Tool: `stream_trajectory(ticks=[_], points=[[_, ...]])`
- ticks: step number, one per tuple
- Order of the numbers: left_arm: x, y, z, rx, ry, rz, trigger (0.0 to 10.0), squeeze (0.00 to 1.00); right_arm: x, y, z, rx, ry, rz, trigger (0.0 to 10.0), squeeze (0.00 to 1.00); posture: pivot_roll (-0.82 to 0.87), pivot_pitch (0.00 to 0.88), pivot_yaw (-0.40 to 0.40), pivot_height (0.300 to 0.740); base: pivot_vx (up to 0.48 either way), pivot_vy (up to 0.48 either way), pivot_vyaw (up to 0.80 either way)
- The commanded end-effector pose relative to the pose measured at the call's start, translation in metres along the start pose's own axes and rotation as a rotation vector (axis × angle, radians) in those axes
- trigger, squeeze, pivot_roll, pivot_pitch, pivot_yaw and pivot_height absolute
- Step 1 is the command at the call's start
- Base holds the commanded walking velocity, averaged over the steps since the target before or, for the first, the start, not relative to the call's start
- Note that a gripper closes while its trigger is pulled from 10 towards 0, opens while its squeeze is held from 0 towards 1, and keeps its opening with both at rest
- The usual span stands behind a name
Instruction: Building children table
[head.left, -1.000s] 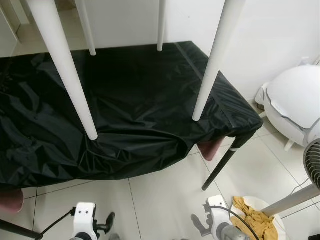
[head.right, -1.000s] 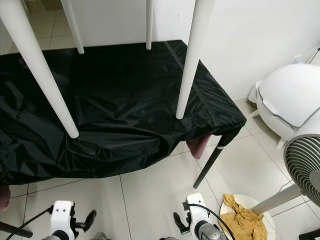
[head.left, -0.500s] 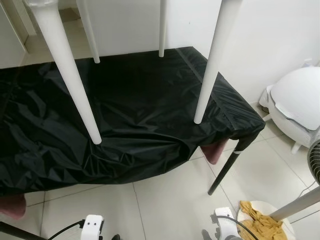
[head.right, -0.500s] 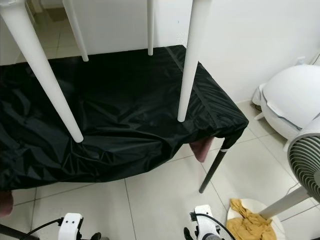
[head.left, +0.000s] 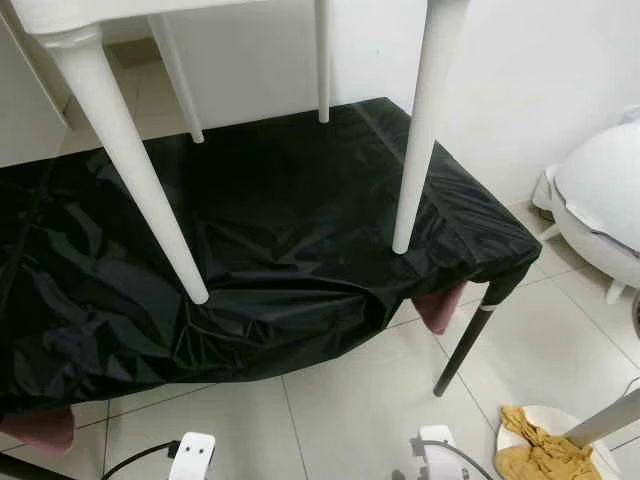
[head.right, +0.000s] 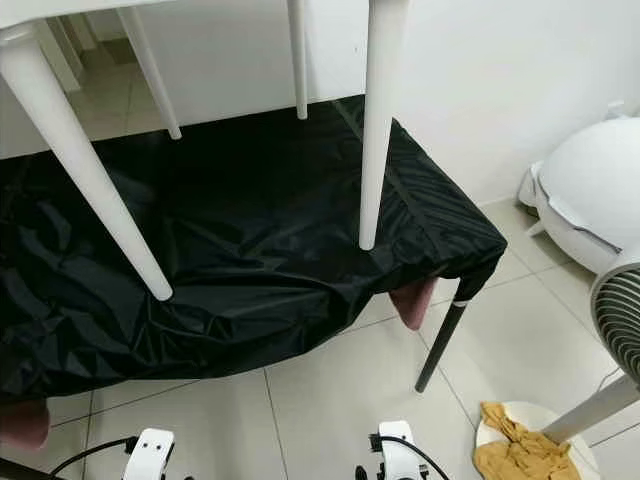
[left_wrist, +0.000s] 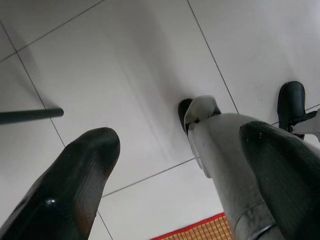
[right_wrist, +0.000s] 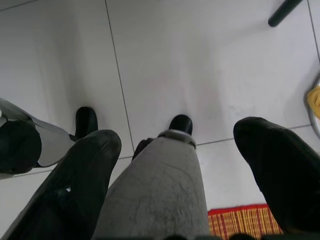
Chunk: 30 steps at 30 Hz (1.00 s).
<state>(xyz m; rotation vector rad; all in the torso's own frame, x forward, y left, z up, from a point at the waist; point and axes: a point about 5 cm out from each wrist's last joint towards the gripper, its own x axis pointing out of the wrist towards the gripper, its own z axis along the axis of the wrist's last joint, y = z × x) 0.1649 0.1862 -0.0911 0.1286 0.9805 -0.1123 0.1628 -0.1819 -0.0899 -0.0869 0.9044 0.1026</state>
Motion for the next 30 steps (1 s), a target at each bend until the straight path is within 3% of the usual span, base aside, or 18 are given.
stream_trajectory(ticks=[1, 8, 14, 30], points=[[0.000, -0.001, -0.004, 0.018, 0.032, 0.010, 10.0, 0.00, -0.001, 0.001, -0.008, 0.021, 0.035, -0.007, 10.0, 0.00, -0.06, 0.008, 0.107, 0.740, 0.000, 0.000, 0.00], [0.002, -0.006, 0.003, 0.035, 0.019, 0.014, 10.0, 0.00, -0.002, 0.002, -0.010, 0.016, 0.047, -0.006, 10.0, 0.00, -0.04, 0.002, 0.087, 0.740, 0.000, 0.000, 0.00], [0.004, -0.020, 0.005, 0.017, 0.007, -0.041, 10.0, 0.00, -0.001, -0.001, -0.008, 0.019, 0.048, -0.006, 10.0, 0.00, -0.02, 0.000, 0.066, 0.740, 0.000, 0.000, 0.00], [0.003, -0.019, 0.002, 0.003, 0.012, -0.035, 10.0, 0.00, -0.001, -0.004, -0.006, -0.009, 0.067, -0.003, 10.0, 0.00, 0.00, 0.000, 0.044, 0.740, 0.000, 0.000, 0.00]])
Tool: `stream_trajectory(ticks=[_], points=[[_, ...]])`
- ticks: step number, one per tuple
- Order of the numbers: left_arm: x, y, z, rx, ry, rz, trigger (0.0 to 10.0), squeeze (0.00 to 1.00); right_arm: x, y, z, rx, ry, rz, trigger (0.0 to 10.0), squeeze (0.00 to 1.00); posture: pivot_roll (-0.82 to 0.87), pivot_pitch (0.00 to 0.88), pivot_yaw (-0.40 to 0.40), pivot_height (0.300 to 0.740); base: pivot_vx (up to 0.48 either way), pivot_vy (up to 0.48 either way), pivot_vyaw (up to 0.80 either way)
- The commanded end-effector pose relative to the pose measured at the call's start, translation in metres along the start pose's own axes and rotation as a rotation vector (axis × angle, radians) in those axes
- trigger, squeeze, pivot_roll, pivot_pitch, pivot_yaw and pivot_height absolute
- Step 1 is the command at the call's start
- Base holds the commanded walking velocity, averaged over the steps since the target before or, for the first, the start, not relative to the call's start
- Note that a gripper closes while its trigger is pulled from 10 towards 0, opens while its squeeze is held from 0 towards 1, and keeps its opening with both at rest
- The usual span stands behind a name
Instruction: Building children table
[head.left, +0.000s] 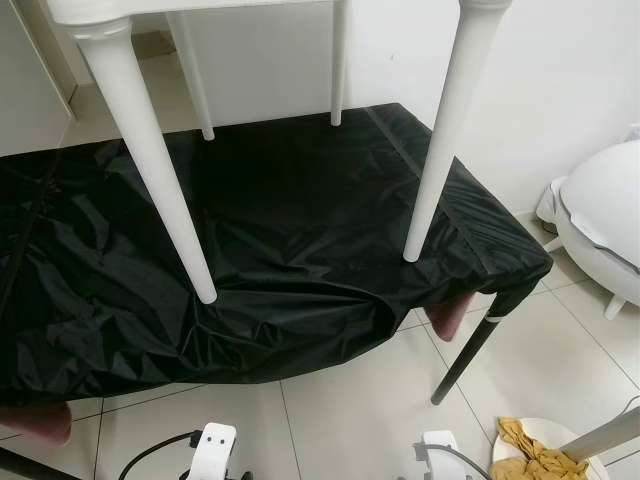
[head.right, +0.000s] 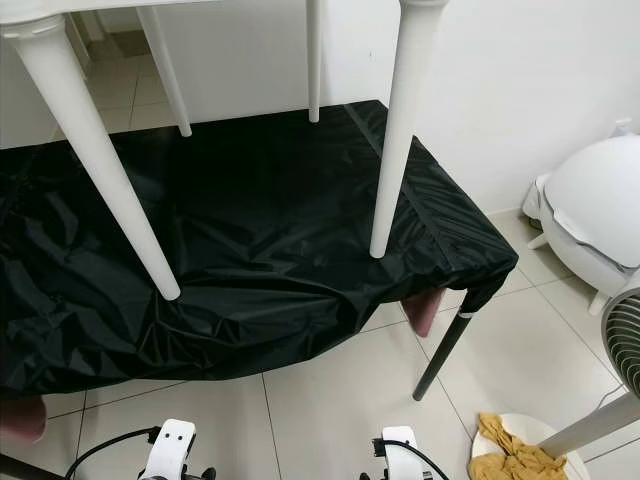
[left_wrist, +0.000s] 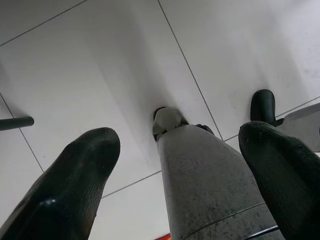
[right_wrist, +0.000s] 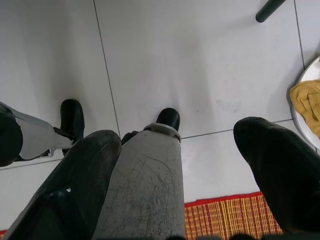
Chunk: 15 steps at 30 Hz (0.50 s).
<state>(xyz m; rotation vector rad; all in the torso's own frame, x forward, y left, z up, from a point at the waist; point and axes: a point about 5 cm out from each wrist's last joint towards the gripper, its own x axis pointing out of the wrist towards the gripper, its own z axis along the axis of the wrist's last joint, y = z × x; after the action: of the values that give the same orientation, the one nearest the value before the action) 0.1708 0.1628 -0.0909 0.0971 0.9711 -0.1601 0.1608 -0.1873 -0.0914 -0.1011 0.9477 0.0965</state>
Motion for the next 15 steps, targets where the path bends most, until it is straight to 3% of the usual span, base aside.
stream_trajectory(ticks=[1, 8, 15], points=[[-0.0013, 0.0029, -0.0063, 0.007, 0.026, 0.019, 10.0, 0.00, -0.0003, 0.0006, -0.0032, -0.001, 0.022, 0.006, 10.0, 0.00, 0.00, 0.000, 0.044, 0.740, 0.000, 0.000, 0.00], [-0.0007, 0.0023, -0.0035, 0.031, 0.018, 0.021, 10.0, 0.00, -0.0007, 0.0015, -0.0061, 0.002, 0.035, 0.006, 10.0, 0.00, -0.01, 0.000, 0.044, 0.740, 0.000, 0.000, 0.00], [-0.0008, 0.0021, -0.0052, 0.001, 0.028, 0.030, 10.0, 0.00, -0.0017, 0.0010, -0.0094, 0.002, 0.045, 0.004, 10.0, 0.00, 0.00, 0.000, 0.043, 0.740, 0.000, 0.000, 0.00]])
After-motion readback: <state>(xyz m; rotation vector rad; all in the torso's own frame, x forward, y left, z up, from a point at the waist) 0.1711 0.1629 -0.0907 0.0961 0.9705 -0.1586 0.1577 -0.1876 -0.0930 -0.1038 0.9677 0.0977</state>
